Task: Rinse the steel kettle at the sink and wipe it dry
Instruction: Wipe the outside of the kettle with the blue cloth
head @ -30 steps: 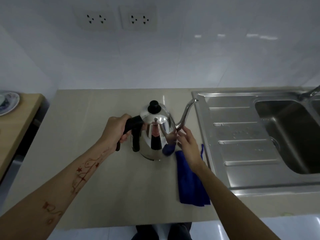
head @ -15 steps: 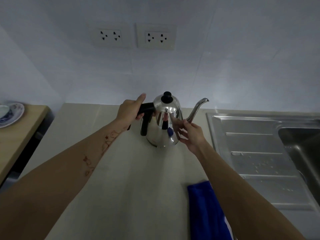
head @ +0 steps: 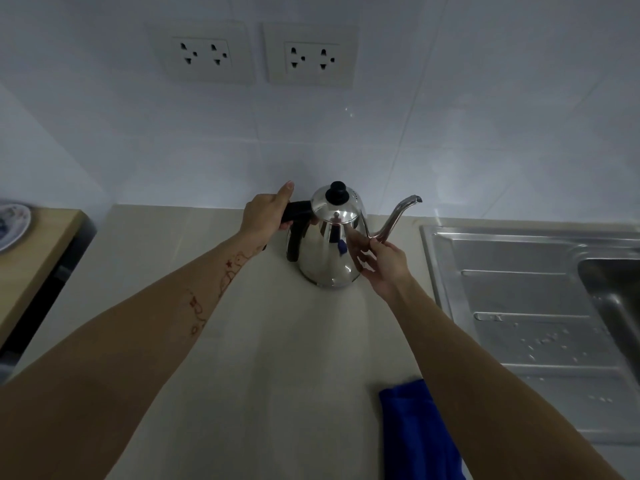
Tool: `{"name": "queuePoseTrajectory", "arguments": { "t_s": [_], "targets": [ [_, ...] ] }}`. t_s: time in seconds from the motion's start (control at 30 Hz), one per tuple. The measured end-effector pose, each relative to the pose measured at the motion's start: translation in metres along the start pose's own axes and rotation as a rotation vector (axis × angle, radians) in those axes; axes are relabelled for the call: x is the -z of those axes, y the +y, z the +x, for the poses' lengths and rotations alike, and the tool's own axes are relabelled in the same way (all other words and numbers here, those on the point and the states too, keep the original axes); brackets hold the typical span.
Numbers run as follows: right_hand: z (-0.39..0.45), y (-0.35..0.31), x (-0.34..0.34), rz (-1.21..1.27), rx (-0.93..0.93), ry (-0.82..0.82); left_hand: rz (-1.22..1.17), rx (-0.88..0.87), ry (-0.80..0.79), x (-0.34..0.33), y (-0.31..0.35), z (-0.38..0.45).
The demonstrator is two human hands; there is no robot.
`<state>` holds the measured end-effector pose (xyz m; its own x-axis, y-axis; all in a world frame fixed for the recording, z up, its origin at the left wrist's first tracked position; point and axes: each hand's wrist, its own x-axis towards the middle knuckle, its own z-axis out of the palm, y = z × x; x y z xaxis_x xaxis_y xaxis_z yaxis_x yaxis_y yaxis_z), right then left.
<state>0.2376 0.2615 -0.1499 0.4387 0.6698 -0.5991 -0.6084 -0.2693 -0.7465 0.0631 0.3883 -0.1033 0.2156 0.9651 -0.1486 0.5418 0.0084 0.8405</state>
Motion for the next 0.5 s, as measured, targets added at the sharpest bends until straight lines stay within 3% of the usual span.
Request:
{"name": "queuePoseTrajectory", "arguments": {
  "t_s": [0.23, 0.33, 0.43, 0.5],
  "targets": [
    [-0.013, -0.005, -0.001, -0.052, 0.034, 0.032, 0.26, -0.031, 0.008, 0.002, 0.005, -0.008],
    [-0.024, -0.008, 0.004, -0.352, 0.061, 0.039, 0.379, -0.118, 0.092, 0.003, 0.003, -0.02],
    [-0.049, -0.018, 0.017, -0.74, 0.233, -0.025, 0.399, -0.192, 0.212, 0.002, 0.008, -0.049],
    [-0.067, -0.026, 0.026, -0.972, 0.367, -0.092, 0.497, -0.254, 0.211, 0.002, 0.011, -0.068]
  ]
}}
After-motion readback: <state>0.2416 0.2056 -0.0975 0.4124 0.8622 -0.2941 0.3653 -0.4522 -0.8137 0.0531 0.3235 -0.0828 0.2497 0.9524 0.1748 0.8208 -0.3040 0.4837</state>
